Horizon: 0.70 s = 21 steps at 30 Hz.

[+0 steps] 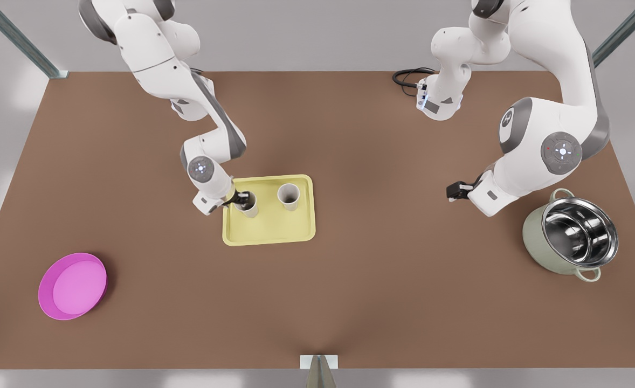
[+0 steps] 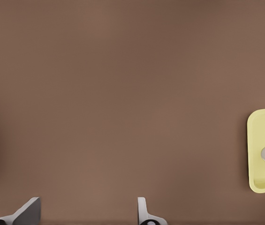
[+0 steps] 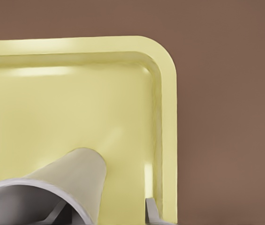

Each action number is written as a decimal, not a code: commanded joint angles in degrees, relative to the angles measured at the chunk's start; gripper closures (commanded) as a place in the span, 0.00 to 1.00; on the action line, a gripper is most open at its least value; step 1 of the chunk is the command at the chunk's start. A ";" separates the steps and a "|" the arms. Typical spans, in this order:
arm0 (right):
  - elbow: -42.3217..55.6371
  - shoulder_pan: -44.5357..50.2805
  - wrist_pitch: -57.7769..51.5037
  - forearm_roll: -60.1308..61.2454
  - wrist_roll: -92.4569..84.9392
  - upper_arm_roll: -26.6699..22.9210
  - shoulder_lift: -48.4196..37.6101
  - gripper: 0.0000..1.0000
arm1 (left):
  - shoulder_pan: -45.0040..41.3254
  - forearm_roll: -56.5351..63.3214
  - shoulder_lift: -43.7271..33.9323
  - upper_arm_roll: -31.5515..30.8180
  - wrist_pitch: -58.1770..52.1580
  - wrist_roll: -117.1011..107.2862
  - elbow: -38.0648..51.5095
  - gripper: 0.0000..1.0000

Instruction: Use the left arm to pick up the white IKEA cup from the tray and place it on the middle-left position; use the right arm to pick up the white IKEA cup from the tray and place it on the middle-right position

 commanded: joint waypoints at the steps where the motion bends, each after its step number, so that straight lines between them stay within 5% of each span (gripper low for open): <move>1: 0.03 0.02 0.57 -0.02 5.37 0.00 0.11 0.55 | 0.00 0.05 -0.07 -0.02 -0.07 -0.96 0.03 0.00; 4: 0.20 0.02 0.22 -0.02 5.90 0.00 0.11 0.78 | 0.00 0.05 -0.07 -0.02 -0.07 -0.96 0.03 0.00; 8: 1.08 -0.07 0.13 -0.02 5.46 0.00 0.55 0.92 | 0.00 0.05 -0.42 -0.02 -0.24 -1.32 0.03 0.00; 11: 2.84 -2.01 -2.50 0.07 4.41 -0.70 -3.05 0.92 | 0.09 0.05 -1.04 0.07 -0.07 -1.49 -0.06 0.00; 16: 13.82 -20.36 -17.89 -0.37 -22.04 -0.52 -4.46 0.92 | 0.44 0.05 -1.21 0.33 -0.15 -1.49 -0.58 0.00; 21: 21.74 -28.90 -17.89 -3.89 -34.18 -0.88 5.64 0.91 | -2.63 -0.30 -1.83 -0.28 0.46 -4.39 -0.23 0.00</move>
